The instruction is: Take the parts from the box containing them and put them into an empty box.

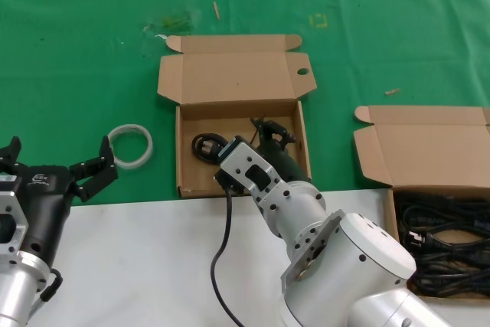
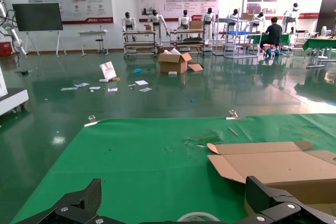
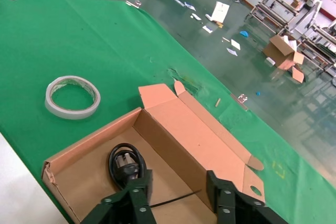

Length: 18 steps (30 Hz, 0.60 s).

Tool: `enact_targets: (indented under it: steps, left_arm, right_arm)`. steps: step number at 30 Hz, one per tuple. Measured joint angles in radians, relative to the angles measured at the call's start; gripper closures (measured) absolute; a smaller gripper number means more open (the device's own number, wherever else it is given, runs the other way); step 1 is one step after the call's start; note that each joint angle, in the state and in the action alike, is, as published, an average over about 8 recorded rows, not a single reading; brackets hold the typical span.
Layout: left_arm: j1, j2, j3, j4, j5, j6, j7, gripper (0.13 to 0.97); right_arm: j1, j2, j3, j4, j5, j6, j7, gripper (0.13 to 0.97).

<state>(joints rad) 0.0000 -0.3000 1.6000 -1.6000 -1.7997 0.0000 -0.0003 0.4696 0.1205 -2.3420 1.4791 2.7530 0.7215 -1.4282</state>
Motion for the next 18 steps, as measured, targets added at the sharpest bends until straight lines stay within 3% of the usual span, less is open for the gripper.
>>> enact_targets:
  steps: [6,14,18]
  left_arm:
    - [0.0,0.0,0.0,0.0,0.0,0.0,0.0,0.132]
    - [0.0,0.0,0.0,0.0,0.0,0.0,0.0,0.132]
    - [0.0,0.0,0.0,0.0,0.0,0.0,0.0,0.132]
  right_arm:
    - [-0.009,0.0,0.015,0.002,-0.019,-0.014,0.028,0.684]
    - [-0.049,0.0,0.077,0.012,-0.098,-0.075,0.148,0.484]
    - [-0.073,0.0,0.116,0.019,-0.148,-0.112,0.221,0.484]
